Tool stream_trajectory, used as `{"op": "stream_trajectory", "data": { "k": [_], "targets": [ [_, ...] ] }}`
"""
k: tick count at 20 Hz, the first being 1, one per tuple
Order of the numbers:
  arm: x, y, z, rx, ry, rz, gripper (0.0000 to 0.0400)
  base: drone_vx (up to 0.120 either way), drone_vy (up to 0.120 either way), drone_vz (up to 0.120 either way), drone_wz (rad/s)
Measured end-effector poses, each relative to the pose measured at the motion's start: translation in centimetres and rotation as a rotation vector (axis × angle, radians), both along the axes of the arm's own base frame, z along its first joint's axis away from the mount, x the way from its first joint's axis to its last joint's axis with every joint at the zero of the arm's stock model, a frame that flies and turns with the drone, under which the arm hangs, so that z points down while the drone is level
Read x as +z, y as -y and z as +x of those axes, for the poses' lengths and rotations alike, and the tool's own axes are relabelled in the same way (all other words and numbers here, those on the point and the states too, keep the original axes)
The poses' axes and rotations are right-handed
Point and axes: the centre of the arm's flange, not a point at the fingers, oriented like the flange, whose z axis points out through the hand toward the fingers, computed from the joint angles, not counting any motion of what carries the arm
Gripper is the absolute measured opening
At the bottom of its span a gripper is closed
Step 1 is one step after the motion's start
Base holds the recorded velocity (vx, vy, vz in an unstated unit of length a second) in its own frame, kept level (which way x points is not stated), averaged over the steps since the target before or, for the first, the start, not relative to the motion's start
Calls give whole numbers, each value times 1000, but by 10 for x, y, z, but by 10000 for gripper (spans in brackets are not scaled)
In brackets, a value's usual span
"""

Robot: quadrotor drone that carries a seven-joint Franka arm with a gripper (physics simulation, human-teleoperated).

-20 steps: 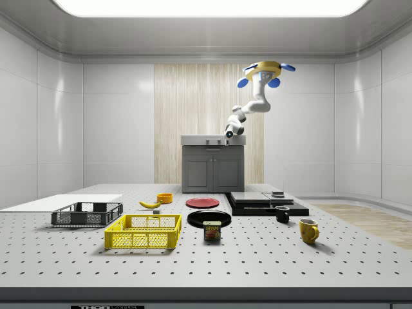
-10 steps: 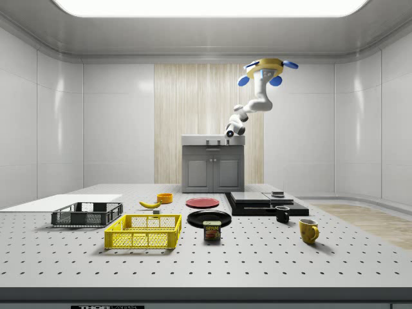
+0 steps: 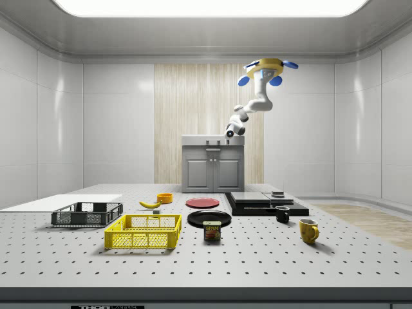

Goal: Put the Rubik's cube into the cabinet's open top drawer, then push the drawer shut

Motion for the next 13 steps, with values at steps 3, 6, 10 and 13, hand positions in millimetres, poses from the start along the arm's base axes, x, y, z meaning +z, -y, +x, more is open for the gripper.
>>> {"op": "stream_trajectory", "data": {
  "k": [3,6,10,13],
  "targets": [
    [0,0,0,0,0,0,105,0,0,0,0],
    [0,0,0,0,0,0,105,0,0,0,0],
    [0,0,0,0,0,0,105,0,0,0,0],
    [0,0,0,0,0,0,105,0,0,0,0]
  ]
}}
